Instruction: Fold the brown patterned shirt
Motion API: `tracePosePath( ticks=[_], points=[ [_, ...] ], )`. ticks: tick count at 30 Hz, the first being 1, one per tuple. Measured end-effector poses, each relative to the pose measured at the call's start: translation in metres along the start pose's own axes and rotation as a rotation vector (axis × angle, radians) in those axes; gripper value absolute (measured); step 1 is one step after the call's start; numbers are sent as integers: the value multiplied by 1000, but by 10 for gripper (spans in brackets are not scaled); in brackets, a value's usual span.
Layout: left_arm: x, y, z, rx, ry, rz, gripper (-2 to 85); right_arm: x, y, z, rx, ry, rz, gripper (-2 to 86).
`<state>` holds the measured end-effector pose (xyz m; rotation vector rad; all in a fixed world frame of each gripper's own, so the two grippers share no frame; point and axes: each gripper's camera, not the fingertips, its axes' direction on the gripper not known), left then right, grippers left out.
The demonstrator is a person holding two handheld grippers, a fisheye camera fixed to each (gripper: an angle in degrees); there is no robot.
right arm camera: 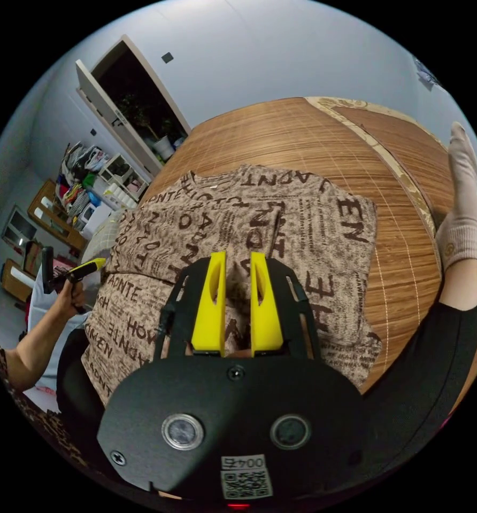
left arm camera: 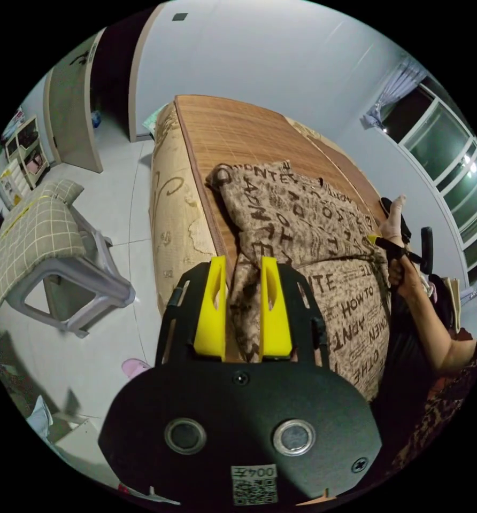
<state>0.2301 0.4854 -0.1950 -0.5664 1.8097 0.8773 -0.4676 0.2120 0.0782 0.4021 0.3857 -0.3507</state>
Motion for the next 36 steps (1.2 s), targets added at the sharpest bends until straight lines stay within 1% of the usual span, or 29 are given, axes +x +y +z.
tracePosePath(
  ticks=[3,4,5,7,9,11,12,16,19,21,22,24,25,26,27,28,29,30,34,36],
  points=[
    [10,-4,3,-10,-36,14,37,-3,2,4,-20,-1,-32,73],
    [11,-5,2,-19,-97,-5,29,-2,2,6,-36,17,-40,72],
    [8,-5,4,-54,-154,-34,24,-1,2,9,-58,42,-40,71],
    [-6,0,12,-112,-172,-76,20,2,2,15,-89,59,-37,72],
    [-26,7,8,-92,-89,-156,19,6,1,14,-84,45,-26,75],
    [-41,5,-13,40,30,-230,24,9,0,11,-83,34,-22,79],
    [-42,0,-15,58,57,-230,25,10,0,10,-80,31,-22,80],
    [-34,-54,-1,20,118,-195,73,9,1,1,-33,36,-43,78],
    [-27,-89,20,-29,104,-188,94,5,1,-5,9,32,-93,78],
    [-28,-102,34,-47,138,-222,89,5,0,-1,-10,22,-106,81],
    [-28,-108,41,-50,151,-234,66,6,-1,3,-37,15,-108,81],
    [-22,-116,42,-23,108,-223,45,7,-2,8,-66,10,-112,81],
    [-11,-121,36,34,55,-159,39,8,-3,10,-86,18,-112,81],
    [6,-124,28,107,-28,-46,35,10,-3,12,-99,19,-115,80],
    [14,-124,28,124,-79,6,35,10,-3,13,-101,20,-116,80],
    [21,-126,38,91,-148,53,35,12,-4,14,-101,21,-116,80],
    [20,-128,54,25,-170,54,38,12,-5,14,-101,26,-119,80],
    [18,-127,60,5,-172,48,40,13,-5,13,-101,28,-122,80],
    [-11,-118,61,39,-7,-143,70,20,-7,10,-90,16,-113,80],
    [-13,-110,51,60,6,-175,78,26,-9,8,-89,-6,-93,80]
  ],
)
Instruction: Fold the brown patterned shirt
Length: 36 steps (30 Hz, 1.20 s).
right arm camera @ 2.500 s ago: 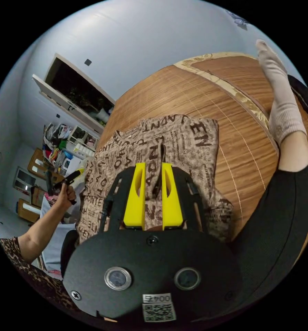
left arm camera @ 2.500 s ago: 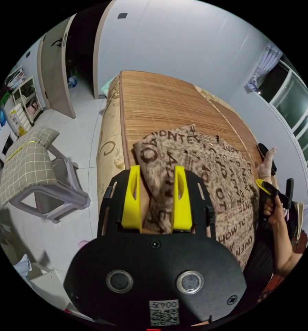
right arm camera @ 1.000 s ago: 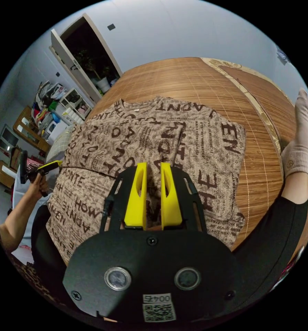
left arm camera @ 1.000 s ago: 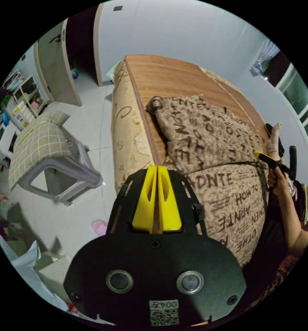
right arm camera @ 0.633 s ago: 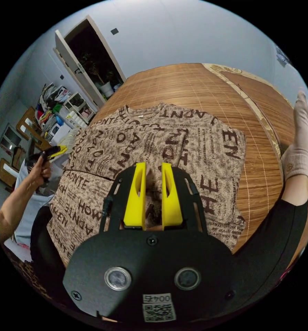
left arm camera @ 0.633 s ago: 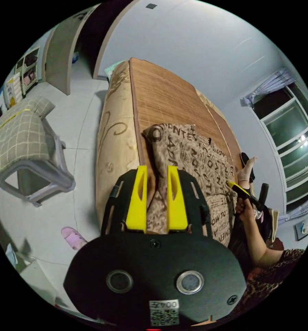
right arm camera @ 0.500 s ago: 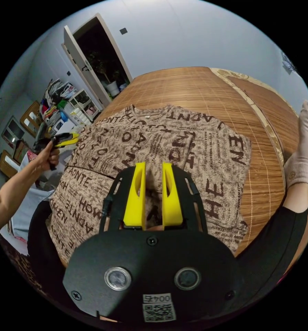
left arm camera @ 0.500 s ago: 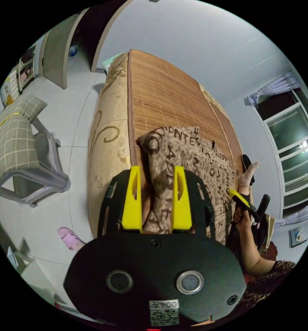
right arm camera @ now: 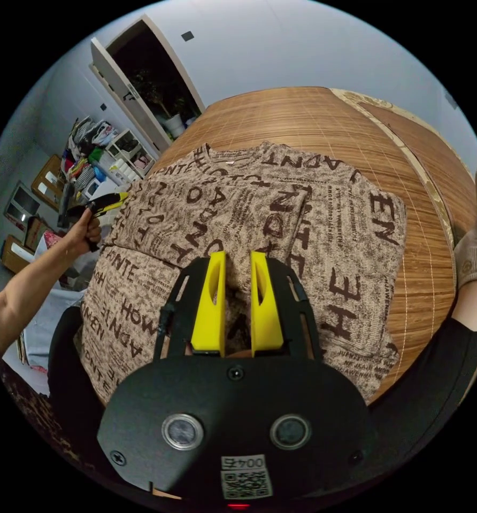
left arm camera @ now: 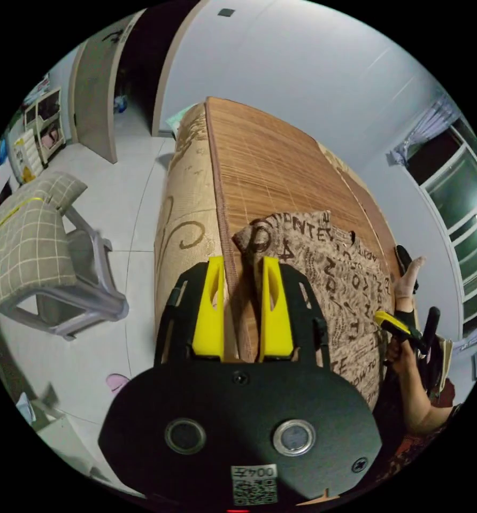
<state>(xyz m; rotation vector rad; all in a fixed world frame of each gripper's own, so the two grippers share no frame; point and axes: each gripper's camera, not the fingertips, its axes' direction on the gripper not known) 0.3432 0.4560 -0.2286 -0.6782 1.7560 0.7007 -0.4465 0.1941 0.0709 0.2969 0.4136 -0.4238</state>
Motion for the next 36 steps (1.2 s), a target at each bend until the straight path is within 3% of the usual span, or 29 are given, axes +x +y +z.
tracePosePath(
  ticks=[4,7,9,13,17,24,33,36],
  points=[
    [46,34,-37,131,-35,142,80,13,-3,-6,12,-55,47,82],
    [82,51,-16,53,-136,276,101,16,-3,-9,17,-56,47,84],
    [81,57,9,-63,-211,282,108,15,-4,-10,19,-48,34,89],
    [66,63,6,-30,-158,199,110,19,-7,-16,14,-65,23,98],
    [111,50,-15,111,-209,319,112,27,-12,-29,42,-86,51,98],
    [119,2,44,10,-280,253,133,35,-14,-29,12,-54,66,89],
    [60,3,48,29,-43,111,112,46,-19,-31,11,-94,107,85],
    [43,4,17,180,23,7,113,57,-18,-37,40,-149,166,83]
  ],
)
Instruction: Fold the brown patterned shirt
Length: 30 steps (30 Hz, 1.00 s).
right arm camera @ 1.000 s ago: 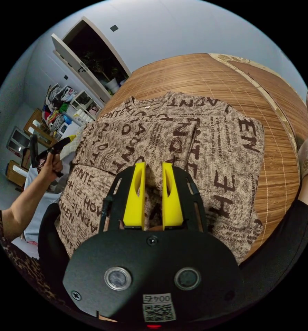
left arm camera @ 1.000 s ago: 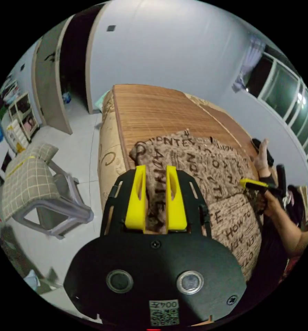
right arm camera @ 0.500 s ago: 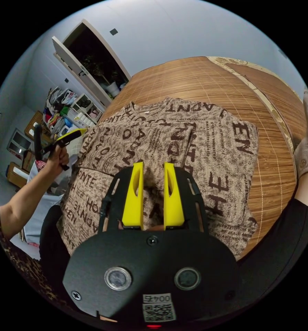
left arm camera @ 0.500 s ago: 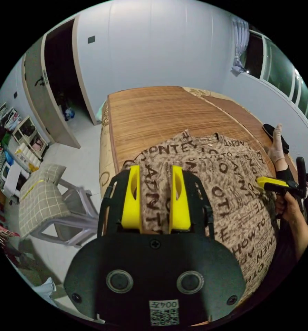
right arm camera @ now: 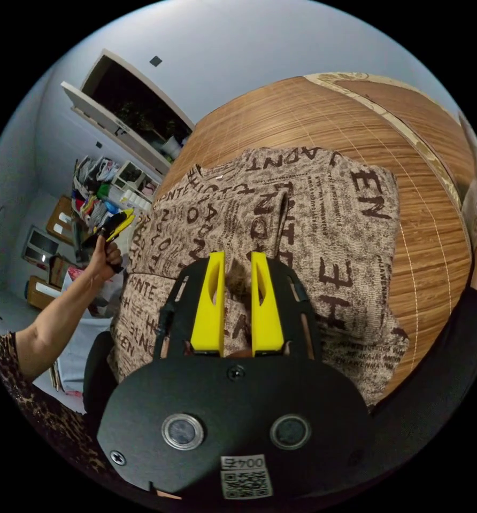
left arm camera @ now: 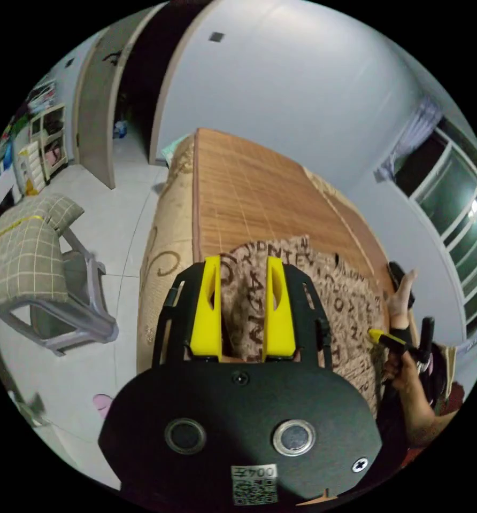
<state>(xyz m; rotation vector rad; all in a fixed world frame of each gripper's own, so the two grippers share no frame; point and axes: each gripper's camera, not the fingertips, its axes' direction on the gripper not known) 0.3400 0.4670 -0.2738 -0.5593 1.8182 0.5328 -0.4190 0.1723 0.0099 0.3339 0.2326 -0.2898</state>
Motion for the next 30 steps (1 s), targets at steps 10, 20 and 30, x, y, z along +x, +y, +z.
tracePosePath(
  ticks=[10,20,30],
  points=[
    [-20,-3,42,-165,-12,-110,57,13,5,-4,47,-18,87,78],
    [2,4,56,-155,-126,-54,52,20,13,0,47,-12,139,67],
    [99,53,24,-64,-171,197,77,-32,27,23,-27,113,-74,76]
  ],
)
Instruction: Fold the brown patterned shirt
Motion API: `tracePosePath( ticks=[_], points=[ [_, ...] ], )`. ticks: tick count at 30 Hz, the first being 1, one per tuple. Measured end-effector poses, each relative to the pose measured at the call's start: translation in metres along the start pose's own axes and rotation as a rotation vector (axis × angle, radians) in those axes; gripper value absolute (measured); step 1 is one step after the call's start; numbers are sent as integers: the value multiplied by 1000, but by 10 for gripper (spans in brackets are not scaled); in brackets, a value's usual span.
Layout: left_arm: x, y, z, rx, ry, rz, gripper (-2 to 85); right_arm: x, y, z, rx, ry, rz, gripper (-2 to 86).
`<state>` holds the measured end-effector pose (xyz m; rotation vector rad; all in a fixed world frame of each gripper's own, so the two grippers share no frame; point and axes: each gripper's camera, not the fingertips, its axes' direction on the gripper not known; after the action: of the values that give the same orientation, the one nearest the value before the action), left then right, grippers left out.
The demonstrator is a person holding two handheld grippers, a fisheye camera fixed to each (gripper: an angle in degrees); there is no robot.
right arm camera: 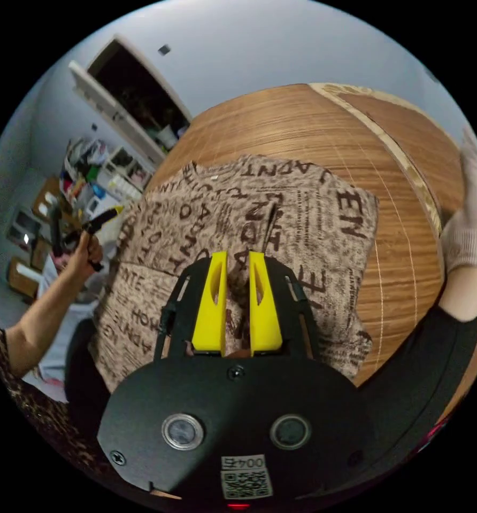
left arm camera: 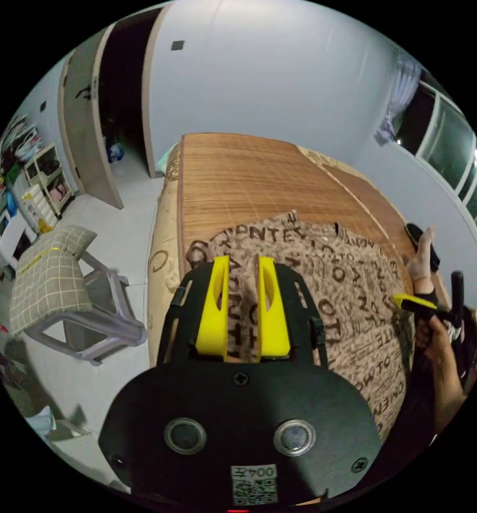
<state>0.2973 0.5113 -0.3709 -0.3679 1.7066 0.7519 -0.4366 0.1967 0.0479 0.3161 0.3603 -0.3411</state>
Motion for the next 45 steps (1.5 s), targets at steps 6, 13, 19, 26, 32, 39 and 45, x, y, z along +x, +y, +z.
tracePosePath(
  ticks=[6,13,19,26,32,39,45],
  points=[
    [27,34,45,-137,-102,99,86,-55,22,47,-117,296,-243,82],
    [44,44,47,-140,-133,115,89,-75,50,66,-44,360,-231,82],
    [57,49,16,-78,-105,105,110,-60,63,34,116,320,-73,98],
    [66,71,35,-157,-141,157,128,-55,90,66,78,301,-2,100],
    [65,59,40,-157,-140,166,128,-45,76,68,32,278,-34,100],
    [58,34,54,-149,-145,143,131,-30,37,76,32,296,-20,100],
    [45,38,46,-129,-150,134,132,-29,44,69,73,308,-27,100]
  ],
)
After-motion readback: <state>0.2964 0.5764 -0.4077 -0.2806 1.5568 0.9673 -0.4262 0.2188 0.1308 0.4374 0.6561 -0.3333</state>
